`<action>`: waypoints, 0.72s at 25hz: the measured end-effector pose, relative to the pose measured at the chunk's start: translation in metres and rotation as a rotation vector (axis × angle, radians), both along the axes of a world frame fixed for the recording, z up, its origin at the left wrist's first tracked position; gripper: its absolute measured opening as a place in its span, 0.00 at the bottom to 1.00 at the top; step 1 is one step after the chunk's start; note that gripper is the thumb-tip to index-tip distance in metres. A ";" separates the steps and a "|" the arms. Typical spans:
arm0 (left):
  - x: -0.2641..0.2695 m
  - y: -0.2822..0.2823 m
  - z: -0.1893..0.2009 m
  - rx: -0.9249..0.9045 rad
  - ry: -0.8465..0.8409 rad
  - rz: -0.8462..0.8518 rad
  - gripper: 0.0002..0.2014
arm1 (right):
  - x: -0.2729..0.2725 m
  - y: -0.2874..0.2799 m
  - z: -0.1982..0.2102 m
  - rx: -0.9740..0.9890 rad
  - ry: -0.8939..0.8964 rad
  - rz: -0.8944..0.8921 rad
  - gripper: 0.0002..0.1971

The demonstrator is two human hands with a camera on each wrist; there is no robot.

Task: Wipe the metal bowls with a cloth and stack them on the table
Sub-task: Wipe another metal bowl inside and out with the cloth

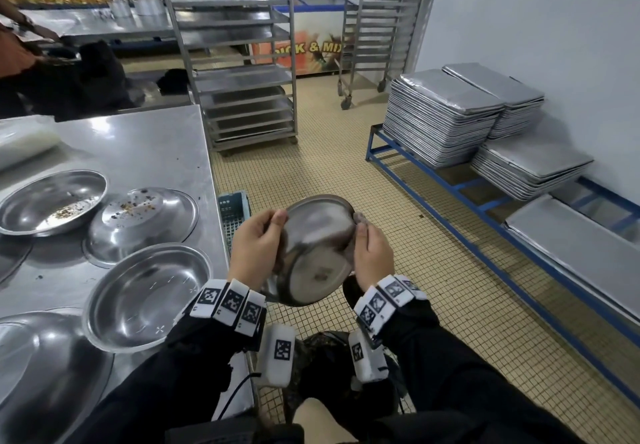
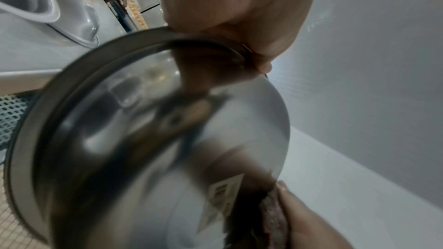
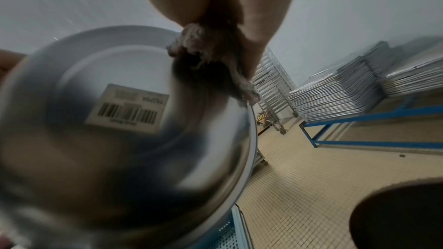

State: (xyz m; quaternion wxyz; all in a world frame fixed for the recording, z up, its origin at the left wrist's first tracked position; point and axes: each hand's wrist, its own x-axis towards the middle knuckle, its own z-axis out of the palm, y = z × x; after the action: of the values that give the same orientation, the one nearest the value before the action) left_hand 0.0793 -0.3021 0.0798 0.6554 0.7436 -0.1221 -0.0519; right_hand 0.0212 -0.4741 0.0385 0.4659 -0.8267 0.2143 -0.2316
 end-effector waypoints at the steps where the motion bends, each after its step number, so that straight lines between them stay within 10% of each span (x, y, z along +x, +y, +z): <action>1: 0.001 0.001 0.000 -0.002 0.015 -0.004 0.13 | -0.003 -0.005 0.000 -0.029 -0.014 -0.027 0.19; 8: -0.001 -0.021 -0.002 0.067 -0.106 -0.072 0.11 | 0.005 0.033 0.001 -0.442 -0.268 0.077 0.25; 14: 0.008 -0.011 -0.007 -0.093 0.017 -0.022 0.14 | 0.005 -0.020 -0.017 0.493 -0.101 -0.108 0.19; 18: 0.014 -0.004 -0.021 -0.050 0.048 0.044 0.13 | -0.003 -0.034 -0.018 0.560 0.006 -0.099 0.12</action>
State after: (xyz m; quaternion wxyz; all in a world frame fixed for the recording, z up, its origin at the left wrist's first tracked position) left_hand 0.0933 -0.3062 0.0588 0.6774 0.7281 -0.0912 -0.0521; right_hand 0.0184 -0.5078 0.0206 0.6637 -0.6549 0.3112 -0.1835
